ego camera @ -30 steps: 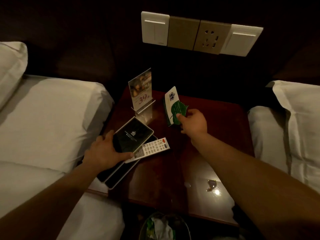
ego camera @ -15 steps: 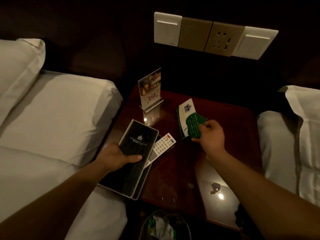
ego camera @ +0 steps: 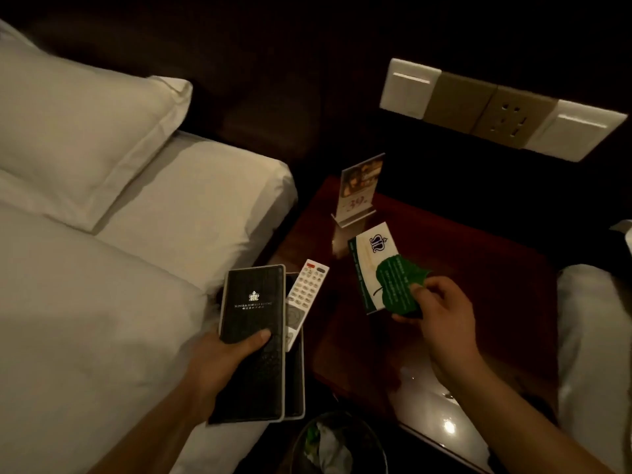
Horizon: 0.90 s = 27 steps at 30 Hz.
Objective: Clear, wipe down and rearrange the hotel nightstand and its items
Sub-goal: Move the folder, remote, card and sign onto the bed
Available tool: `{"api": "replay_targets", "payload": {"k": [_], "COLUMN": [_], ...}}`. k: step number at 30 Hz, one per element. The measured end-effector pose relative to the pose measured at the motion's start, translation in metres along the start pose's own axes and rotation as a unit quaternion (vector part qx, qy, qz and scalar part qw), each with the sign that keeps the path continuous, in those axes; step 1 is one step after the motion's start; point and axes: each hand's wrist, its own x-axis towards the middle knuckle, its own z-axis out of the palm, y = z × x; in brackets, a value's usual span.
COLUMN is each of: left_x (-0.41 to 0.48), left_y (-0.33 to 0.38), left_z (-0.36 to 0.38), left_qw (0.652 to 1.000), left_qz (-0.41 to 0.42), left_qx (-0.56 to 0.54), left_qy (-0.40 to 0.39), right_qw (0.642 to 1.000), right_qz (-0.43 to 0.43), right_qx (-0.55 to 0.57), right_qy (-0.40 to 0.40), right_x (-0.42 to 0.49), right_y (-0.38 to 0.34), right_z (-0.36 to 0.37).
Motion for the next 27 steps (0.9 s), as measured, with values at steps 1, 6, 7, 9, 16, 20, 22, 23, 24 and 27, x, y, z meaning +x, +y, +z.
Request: {"api": "replay_targets", "payload": {"k": [1, 6, 7, 9, 16, 20, 22, 23, 24, 27], "left_x": [-0.006, -0.03, -0.035, -0.046, -0.074, -0.09, -0.101, -0.107, -0.113, -0.13], "left_y": [-0.002, -0.013, -0.017, -0.024, -0.049, -0.066, -0.073, -0.077, -0.08, -0.093], "left_z": [-0.011, -0.071, -0.082, -0.105, -0.18, -0.232, -0.259, -0.274, -0.289, -0.339], "left_qw": [1.0, 0.996, 0.994, 0.99, 0.973, 0.954, 0.944, 0.939, 0.934, 0.92], "left_qz": [0.0, 0.003, 0.002, -0.004, -0.042, -0.048, -0.048, -0.05, -0.052, -0.059], "left_qx": [-0.008, -0.035, -0.044, -0.061, -0.113, -0.144, -0.156, -0.161, -0.167, -0.181], "left_qy": [0.014, 0.084, 0.097, 0.123, 0.198, 0.259, 0.288, 0.299, 0.31, 0.343], "right_qw": [1.0, 0.995, 0.994, 0.99, 0.977, 0.968, 0.963, 0.959, 0.954, 0.941], "right_qz": [-0.001, 0.0, 0.003, 0.011, 0.019, 0.012, 0.005, 0.002, -0.002, -0.012], "right_qx": [-0.007, -0.018, -0.019, -0.024, -0.047, -0.071, -0.075, -0.081, -0.089, -0.105], "right_qy": [-0.018, -0.097, -0.111, -0.138, -0.209, -0.239, -0.26, -0.272, -0.285, -0.323], "right_x": [-0.005, -0.028, -0.034, -0.046, -0.086, -0.109, -0.122, -0.128, -0.136, -0.161], "right_y": [-0.003, -0.018, -0.02, -0.024, -0.026, -0.02, -0.018, -0.016, -0.016, -0.014], "right_z": [0.01, 0.069, 0.081, 0.108, 0.189, 0.232, 0.257, 0.271, 0.285, 0.331]}}
